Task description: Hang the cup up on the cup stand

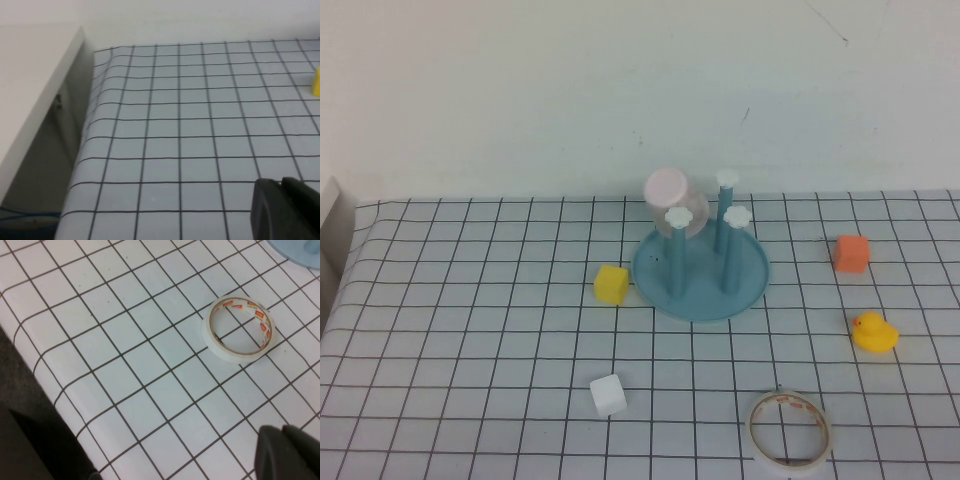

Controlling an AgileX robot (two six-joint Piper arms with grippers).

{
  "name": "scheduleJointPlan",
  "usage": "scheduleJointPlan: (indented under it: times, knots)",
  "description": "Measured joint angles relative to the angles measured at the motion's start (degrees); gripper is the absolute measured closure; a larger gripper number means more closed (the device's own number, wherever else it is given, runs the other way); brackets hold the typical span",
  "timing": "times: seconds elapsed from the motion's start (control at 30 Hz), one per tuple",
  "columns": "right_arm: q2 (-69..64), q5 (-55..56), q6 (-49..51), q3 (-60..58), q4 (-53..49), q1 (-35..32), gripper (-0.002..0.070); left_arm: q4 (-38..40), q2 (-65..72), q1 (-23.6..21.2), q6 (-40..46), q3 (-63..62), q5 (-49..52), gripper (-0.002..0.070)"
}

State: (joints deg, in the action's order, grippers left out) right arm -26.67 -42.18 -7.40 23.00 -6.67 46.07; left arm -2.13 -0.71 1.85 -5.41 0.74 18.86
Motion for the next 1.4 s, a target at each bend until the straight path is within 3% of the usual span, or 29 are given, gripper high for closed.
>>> scheduleJointPlan:
  times: [0.17, 0.57, 1.4]
  knots:
    - [0.0, 0.0, 0.0, 0.0, 0.0, 0.0, 0.0678, -0.7, 0.0, 2.5, -0.2, 0.0, 0.0, 0.0676]
    - [0.0, -0.1, 0.0, 0.0, 0.0, 0.0, 0.0678, 4.1, 0.0, 2.5, 2.3, 0.0, 0.0, 0.0676]
    - [0.0, -0.1, 0.0, 0.0, 0.0, 0.0, 0.0678, 4.3, 0.0, 2.5, 3.2, 0.0, 0.0, 0.0676]
